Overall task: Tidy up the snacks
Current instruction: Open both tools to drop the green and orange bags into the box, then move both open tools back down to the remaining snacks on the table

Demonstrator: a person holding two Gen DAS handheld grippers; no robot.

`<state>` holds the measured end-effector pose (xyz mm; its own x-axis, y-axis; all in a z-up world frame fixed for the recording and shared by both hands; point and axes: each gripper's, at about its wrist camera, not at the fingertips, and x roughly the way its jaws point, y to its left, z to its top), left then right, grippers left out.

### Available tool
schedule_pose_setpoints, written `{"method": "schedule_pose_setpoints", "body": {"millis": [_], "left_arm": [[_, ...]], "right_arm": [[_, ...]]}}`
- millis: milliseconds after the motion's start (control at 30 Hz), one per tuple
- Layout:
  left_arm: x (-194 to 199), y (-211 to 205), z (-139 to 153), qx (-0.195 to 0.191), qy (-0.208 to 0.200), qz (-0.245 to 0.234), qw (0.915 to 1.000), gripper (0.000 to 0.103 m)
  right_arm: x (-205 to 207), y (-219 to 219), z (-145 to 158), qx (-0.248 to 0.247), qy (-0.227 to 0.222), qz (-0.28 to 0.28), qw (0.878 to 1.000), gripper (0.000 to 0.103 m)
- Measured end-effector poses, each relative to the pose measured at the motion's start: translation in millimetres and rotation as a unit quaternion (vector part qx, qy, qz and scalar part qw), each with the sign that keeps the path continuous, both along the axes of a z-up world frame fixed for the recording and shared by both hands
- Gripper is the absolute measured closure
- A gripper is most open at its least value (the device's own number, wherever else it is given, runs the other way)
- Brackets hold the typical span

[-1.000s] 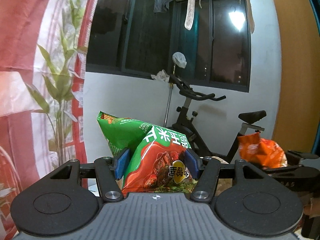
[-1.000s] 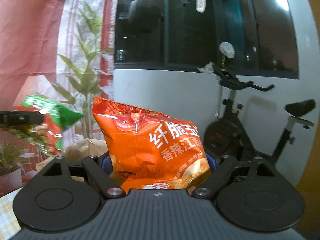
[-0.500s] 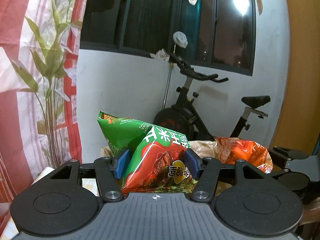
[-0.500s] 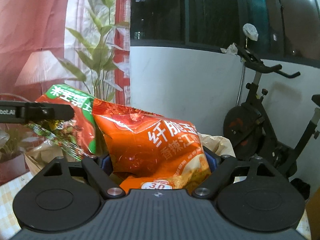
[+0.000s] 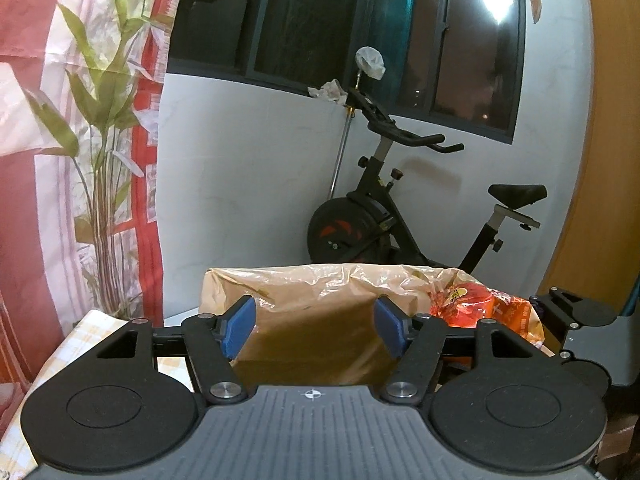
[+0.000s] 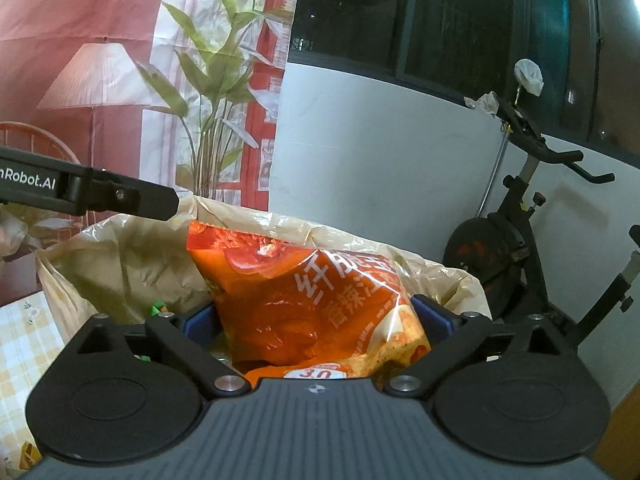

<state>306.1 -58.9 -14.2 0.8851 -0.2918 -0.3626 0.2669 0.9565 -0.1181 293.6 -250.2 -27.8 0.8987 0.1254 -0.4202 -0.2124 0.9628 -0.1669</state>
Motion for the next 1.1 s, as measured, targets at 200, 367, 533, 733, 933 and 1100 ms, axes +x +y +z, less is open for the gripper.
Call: {"method": "schedule_pose_setpoints", "body": {"millis": [200, 367, 533, 733, 933, 1100], "left_arm": [[-4, 10, 1, -0.01, 0.008, 0.016, 0.9998, 0.035], [-7, 19, 1, -0.02, 0.017, 0.029, 0.9992, 0.035], [-10, 23, 1, -0.026, 0.022, 0.037, 0.9987, 0.035], [-16, 26, 2, -0.03, 0.019, 0.039, 0.9986, 0.035], [-24, 29, 3, -0.031, 0.023, 0.045, 0.9982, 0.035], [-41, 33, 1, -0.029, 0.028, 0.049, 0.998, 0.035]], "right_arm": [[0, -5, 7, 0.041, -0.011, 0.017, 0.999, 0.002], [1, -19, 15, 0.121, -0.019, 0.01, 0.992, 0.0], [2, -24, 20, 0.145, -0.014, 0.002, 0.989, 0.0], [11, -18, 10, 0.106, 0.018, -0.026, 0.994, 0.0], [-7, -30, 20, 0.163, -0.016, -0.031, 0.986, 0.0], [-32, -32, 27, 0.166, -0.03, -0.034, 0.985, 0.0]]}}
